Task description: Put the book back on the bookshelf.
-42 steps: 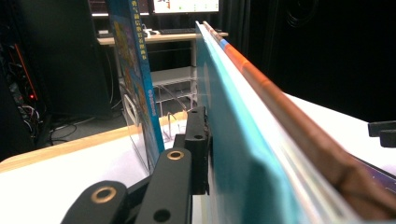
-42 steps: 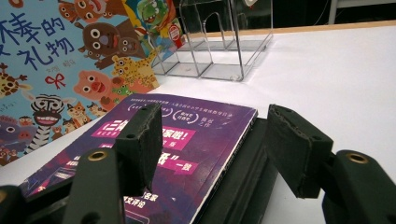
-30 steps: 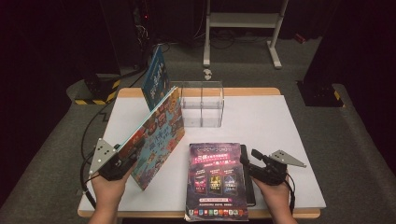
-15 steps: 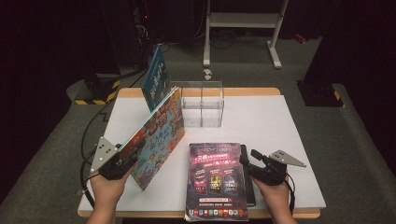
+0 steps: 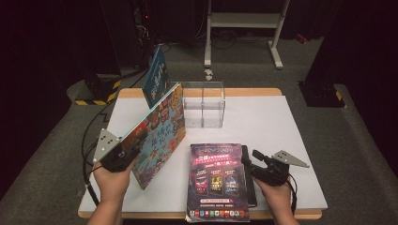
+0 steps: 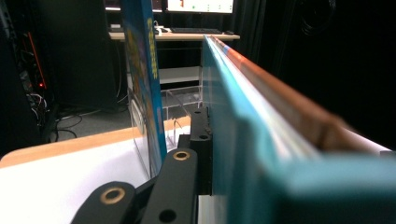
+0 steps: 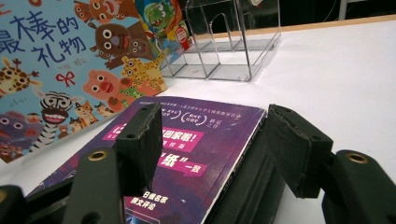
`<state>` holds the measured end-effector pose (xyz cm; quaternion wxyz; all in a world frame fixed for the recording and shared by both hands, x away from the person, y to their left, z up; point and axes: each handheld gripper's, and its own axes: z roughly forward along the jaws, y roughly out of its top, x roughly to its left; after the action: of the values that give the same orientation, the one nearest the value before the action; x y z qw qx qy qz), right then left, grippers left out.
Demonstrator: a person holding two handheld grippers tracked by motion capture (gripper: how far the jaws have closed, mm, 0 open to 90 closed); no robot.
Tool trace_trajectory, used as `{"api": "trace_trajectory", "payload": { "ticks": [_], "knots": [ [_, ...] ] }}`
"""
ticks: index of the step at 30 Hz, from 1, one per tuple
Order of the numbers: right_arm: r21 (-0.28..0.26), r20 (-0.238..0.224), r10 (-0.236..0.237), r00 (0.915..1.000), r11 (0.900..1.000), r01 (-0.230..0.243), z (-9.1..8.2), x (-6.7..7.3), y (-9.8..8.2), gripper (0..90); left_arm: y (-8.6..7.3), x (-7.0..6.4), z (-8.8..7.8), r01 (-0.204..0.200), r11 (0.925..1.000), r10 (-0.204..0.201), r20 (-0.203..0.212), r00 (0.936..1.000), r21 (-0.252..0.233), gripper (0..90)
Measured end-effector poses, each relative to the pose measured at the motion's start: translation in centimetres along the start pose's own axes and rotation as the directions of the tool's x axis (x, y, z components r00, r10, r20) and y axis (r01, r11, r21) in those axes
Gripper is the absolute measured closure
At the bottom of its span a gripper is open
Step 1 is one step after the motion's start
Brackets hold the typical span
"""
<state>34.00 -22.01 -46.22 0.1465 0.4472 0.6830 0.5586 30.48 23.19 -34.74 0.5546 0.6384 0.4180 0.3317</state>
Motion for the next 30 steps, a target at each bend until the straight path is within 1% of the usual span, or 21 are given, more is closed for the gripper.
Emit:
{"api": "trace_trajectory", "payload": {
  "ticks": [3,6,8,10,13,17,22,24,27,30],
  "knots": [
    [-0.003,-0.002,0.000,1.0000,1.000,0.000,-0.1,0.0,0.0,37.1,1.0,0.1,-0.3,-0.001,0.9998,0.000,-0.018,0.9998,-0.021,81.6],
    [-0.005,-0.005,0.003,1.0000,1.000,-0.003,-0.2,-0.1,0.1,37.1,1.8,0.4,-0.6,0.015,0.9989,-0.017,-0.041,0.9990,-0.045,81.5],
    [-0.007,-0.007,0.006,1.0000,1.000,-0.006,-0.2,-0.1,0.1,37.1,2.2,0.4,-0.5,0.013,0.9989,-0.016,-0.058,0.9982,-0.045,81.6],
    [-0.007,-0.008,0.006,0.9999,1.000,-0.006,-0.1,-0.1,0.1,37.2,2.5,0.3,-0.2,0.002,0.9992,-0.005,-0.077,0.9970,-0.041,81.5],
    [-0.007,-0.012,0.007,0.9999,1.000,-0.007,-0.1,-0.1,0.1,37.2,2.7,0.1,0.5,-0.011,0.9991,0.007,-0.099,0.9950,-0.041,81.5],
    [-0.007,-0.016,0.006,0.9998,1.000,-0.006,-0.1,0.0,0.2,37.2,2.9,0.0,1.7,-0.007,0.9991,0.002,-0.111,0.9938,-0.041,81.5],
    [-0.007,-0.016,0.010,0.9998,1.000,-0.010,-0.1,-0.1,0.1,37.2,3.0,-0.3,3.3,-0.022,0.9994,0.018,-0.136,0.9906,-0.029,81.5],
    [-0.009,-0.017,0.012,0.9998,1.000,-0.012,-0.2,-0.1,0.2,37.2,3.1,-0.3,4.0,-0.021,0.9994,0.017,-0.140,0.9900,-0.028,81.5],
    [-0.011,-0.018,0.013,0.9997,1.000,-0.013,-0.2,-0.2,0.2,37.2,3.2,-0.2,4.9,-0.007,0.9995,0.003,-0.143,0.9897,-0.029,81.5],
    [-0.012,-0.020,0.014,0.9997,1.000,-0.014,-0.2,-0.2,0.2,37.2,3.2,-0.2,5.7,-0.006,0.9996,0.001,-0.160,0.9872,-0.028,81.5]
  ]
}}
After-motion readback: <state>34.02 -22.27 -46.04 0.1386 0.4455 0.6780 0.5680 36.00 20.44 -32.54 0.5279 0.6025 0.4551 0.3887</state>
